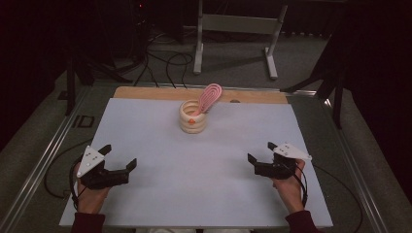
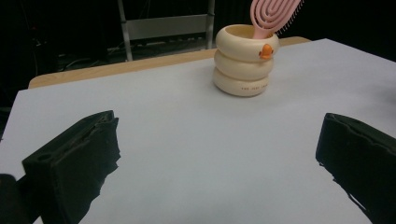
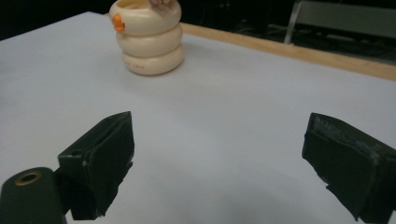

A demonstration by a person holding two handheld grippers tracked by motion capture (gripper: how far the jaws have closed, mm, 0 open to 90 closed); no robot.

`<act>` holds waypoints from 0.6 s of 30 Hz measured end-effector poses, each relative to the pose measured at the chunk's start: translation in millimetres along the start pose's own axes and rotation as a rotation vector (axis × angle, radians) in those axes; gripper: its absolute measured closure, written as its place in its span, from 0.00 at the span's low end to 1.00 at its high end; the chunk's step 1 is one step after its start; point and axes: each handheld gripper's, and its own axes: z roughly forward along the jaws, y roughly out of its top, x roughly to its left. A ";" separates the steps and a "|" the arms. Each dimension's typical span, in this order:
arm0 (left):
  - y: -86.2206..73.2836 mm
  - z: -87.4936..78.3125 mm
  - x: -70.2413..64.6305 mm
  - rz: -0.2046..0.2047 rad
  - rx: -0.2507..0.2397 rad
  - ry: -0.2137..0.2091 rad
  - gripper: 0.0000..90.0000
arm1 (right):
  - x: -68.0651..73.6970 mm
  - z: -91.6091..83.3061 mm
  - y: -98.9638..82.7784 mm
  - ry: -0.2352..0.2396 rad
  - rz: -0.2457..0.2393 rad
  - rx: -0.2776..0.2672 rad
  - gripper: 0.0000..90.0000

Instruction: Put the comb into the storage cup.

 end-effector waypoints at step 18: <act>-4.4 -2.1 0.4 0.003 -0.021 -0.010 0.00 | -2.5 -23.2 -22.4 -0.038 0.025 -0.068 0.10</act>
